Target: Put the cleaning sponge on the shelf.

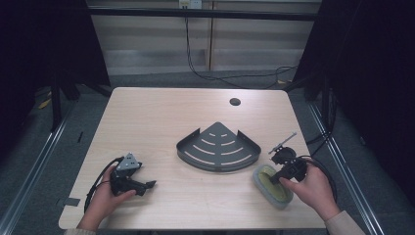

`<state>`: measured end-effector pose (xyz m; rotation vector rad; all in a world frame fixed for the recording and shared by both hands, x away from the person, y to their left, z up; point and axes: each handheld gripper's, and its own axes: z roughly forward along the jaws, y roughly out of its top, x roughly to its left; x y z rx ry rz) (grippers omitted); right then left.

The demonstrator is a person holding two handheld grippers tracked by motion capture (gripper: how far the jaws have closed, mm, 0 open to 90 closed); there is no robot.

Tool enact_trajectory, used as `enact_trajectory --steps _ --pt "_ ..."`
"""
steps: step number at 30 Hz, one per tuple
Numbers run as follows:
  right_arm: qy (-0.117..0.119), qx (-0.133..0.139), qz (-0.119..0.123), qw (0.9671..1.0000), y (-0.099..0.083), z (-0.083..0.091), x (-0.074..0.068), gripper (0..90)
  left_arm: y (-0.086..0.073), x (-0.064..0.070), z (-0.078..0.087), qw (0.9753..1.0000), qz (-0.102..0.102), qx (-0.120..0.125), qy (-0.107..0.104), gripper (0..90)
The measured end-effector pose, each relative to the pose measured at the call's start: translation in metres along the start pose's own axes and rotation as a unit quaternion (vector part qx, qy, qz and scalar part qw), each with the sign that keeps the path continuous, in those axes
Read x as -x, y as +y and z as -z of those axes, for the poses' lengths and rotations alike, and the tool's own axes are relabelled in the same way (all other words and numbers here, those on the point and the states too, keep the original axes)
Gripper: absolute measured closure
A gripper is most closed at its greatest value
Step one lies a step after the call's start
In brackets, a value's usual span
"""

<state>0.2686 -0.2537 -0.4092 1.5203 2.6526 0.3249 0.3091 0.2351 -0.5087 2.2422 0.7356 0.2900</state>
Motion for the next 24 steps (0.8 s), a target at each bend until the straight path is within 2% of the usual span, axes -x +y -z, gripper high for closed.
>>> enact_trajectory --steps 10,18,24 --pt "-0.006 0.003 0.014 0.9999 0.010 0.020 0.004 71.6 0.000 0.000 0.000 1.0000 0.000 0.000 0.000 9.9" --pt "-0.007 -0.007 0.023 0.9997 0.021 0.029 0.004 71.6 0.000 0.000 0.000 1.0000 -0.001 -0.001 0.000 9.9" --pt "-0.008 -0.001 0.024 0.9997 0.027 0.035 0.004 71.6 0.000 0.000 0.000 1.0000 -0.001 0.000 0.000 9.9"
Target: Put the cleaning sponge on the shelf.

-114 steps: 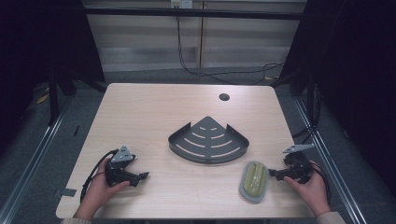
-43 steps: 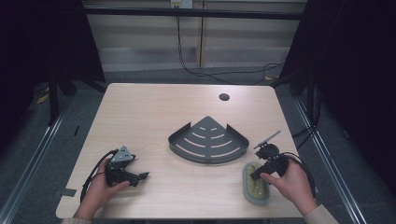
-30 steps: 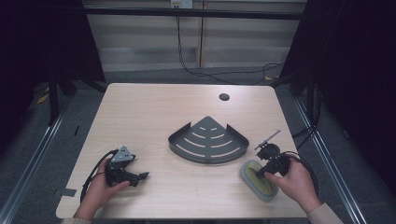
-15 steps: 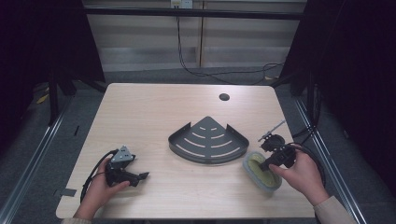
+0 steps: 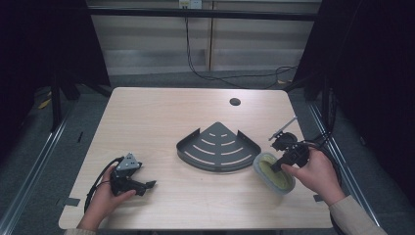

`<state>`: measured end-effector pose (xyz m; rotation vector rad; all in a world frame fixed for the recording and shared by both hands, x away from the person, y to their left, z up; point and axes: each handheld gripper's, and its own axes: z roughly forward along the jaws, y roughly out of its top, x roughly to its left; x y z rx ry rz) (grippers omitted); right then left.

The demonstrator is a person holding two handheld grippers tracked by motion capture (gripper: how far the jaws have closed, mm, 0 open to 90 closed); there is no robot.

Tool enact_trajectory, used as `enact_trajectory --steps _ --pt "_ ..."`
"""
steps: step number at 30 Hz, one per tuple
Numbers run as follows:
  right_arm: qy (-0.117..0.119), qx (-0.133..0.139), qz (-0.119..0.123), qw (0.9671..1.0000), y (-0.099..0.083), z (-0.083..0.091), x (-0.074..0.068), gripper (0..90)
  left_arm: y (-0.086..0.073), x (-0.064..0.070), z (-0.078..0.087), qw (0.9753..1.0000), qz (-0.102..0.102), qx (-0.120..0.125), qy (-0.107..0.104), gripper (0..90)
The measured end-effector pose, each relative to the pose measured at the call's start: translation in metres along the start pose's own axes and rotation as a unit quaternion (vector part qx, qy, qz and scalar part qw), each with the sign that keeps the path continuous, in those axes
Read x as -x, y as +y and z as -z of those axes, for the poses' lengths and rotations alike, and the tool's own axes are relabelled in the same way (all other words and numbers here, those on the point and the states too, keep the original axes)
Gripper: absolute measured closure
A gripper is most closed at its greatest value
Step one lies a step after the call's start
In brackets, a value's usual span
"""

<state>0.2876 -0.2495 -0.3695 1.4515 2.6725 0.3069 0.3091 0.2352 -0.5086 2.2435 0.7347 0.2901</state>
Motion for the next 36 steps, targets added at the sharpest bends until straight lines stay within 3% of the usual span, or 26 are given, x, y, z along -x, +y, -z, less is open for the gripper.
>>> enact_trajectory --steps 11,34,36 --pt "-0.006 0.012 0.004 0.9999 0.012 0.011 0.003 71.6 0.000 0.000 0.000 1.0000 0.000 0.000 0.000 9.9" --pt "-0.010 0.004 0.008 0.9999 0.034 0.015 0.012 71.5 0.000 0.000 0.000 1.0000 0.001 0.000 0.000 9.9" --pt "-0.019 0.003 0.011 0.9997 0.036 0.015 0.012 71.6 0.000 0.000 0.000 1.0000 0.000 0.000 0.000 9.9"
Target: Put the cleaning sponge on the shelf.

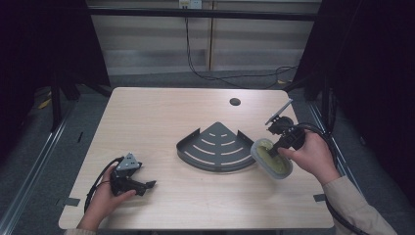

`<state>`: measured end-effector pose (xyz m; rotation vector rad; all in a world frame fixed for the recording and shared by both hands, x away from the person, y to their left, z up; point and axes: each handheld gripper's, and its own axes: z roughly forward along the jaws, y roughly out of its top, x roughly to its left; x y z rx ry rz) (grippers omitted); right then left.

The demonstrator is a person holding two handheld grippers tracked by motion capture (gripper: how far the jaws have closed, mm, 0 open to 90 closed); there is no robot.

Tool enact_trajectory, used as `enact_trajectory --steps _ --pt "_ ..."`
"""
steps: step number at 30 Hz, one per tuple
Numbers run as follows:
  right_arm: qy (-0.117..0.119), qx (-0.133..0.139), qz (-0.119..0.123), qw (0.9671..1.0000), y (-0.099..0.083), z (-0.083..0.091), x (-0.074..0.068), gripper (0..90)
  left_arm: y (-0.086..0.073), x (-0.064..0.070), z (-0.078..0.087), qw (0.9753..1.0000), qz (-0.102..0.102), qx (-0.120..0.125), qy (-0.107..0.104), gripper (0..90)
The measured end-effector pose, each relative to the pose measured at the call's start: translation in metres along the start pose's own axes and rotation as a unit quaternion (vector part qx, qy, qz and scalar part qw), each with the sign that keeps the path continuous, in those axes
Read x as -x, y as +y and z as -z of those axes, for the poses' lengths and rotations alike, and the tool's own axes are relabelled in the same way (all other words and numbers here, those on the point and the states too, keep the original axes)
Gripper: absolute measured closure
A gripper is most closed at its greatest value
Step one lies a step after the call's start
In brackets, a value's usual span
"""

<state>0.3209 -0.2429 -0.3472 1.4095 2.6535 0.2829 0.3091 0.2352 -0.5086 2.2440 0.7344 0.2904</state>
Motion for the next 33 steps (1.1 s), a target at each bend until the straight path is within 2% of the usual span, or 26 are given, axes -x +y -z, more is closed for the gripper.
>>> enact_trajectory --steps 2,12,19,23,33 --pt "-0.008 -0.003 0.003 1.0000 0.002 0.000 0.000 71.6 0.000 0.000 0.000 1.0000 0.001 0.000 0.000 9.9" --pt "0.002 0.001 0.005 1.0000 0.012 -0.002 0.002 71.6 0.000 0.000 0.000 1.0000 0.001 0.001 0.000 9.9" --pt "-0.005 0.001 0.005 1.0000 0.019 -0.002 0.005 71.5 0.000 0.000 0.000 1.0000 0.004 0.003 0.000 9.9" --pt "-0.014 0.005 0.014 0.9998 0.022 -0.001 0.007 71.5 0.000 0.000 0.000 1.0000 0.003 0.003 0.001 9.9" --pt "-0.015 0.009 0.020 0.9996 0.034 -0.001 0.004 71.5 0.000 0.001 0.000 1.0000 0.005 0.003 0.000 9.9"
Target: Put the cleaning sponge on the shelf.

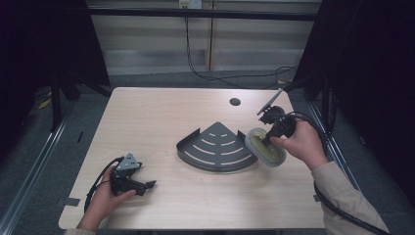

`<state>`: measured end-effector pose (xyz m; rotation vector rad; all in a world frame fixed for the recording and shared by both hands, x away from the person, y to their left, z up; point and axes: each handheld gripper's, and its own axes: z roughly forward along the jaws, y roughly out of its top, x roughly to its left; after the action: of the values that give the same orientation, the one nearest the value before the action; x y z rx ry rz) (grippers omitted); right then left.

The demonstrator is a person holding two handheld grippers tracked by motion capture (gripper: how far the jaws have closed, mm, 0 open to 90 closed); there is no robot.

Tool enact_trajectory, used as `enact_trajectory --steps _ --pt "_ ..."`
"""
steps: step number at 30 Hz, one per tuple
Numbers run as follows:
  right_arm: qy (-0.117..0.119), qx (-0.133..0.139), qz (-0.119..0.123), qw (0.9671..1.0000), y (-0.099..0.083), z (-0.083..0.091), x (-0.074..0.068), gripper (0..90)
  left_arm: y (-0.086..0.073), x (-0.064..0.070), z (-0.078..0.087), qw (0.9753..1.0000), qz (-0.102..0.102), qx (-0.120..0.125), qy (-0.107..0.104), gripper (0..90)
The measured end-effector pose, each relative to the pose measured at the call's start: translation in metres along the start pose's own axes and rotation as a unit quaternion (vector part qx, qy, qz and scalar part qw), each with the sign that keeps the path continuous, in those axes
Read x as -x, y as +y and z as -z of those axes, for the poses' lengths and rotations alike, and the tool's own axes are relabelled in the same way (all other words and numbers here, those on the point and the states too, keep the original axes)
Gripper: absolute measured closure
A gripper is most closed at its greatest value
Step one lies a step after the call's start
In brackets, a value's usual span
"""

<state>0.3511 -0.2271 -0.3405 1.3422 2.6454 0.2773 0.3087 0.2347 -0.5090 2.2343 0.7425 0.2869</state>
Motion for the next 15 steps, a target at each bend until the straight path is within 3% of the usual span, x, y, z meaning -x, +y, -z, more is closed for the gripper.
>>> enact_trajectory --steps 15 --pt "0.002 0.005 0.004 1.0000 0.016 -0.002 0.002 71.5 0.000 0.000 0.000 1.0000 -0.002 0.000 0.001 9.9"
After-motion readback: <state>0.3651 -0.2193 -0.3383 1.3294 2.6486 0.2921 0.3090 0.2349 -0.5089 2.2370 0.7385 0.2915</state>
